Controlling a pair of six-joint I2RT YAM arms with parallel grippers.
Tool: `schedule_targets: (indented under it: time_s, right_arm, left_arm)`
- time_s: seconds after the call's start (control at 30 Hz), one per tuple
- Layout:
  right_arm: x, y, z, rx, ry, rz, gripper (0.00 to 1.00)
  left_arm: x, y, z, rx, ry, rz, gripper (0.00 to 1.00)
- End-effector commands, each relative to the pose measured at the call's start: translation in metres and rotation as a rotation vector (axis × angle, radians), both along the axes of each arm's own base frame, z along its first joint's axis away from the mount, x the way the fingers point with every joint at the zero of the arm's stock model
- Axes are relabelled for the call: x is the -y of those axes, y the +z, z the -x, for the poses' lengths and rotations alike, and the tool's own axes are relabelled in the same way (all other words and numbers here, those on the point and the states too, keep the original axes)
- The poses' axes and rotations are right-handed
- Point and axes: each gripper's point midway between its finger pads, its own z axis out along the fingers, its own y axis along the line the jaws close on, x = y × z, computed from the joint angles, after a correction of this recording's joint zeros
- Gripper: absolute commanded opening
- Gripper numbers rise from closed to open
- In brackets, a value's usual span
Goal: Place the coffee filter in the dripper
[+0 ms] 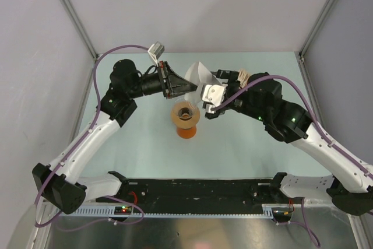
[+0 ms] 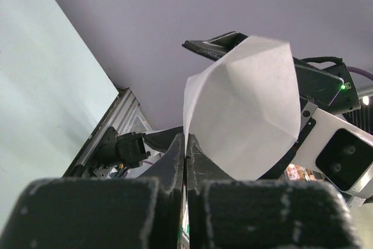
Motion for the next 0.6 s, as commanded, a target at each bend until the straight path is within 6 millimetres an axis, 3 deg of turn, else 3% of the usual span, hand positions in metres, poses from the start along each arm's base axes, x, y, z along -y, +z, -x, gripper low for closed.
schedule_targets:
  time_s: [0.0, 0.3, 0.57]
  right_arm:
    - [-0.0046, 0.0159, -0.0060, 0.074, -0.011, -0.019, 0.78]
    - [-0.0050, 0.0159, -0.0014, 0.054, 0.019, -0.019, 0.57]
    - [-0.0025, 0.0169, 0.0022, -0.020, 0.044, -0.047, 0.45]
  left_arm:
    - [-0.0009, 0.0064, 0.0023, 0.010, -0.017, 0.024, 0.00]
    - [-0.0008, 0.0060, 0.0018, 0.010, -0.015, 0.023, 0.02]
    - [-0.0027, 0.0079, 0.0047, 0.046, -0.017, 0.021, 0.35]
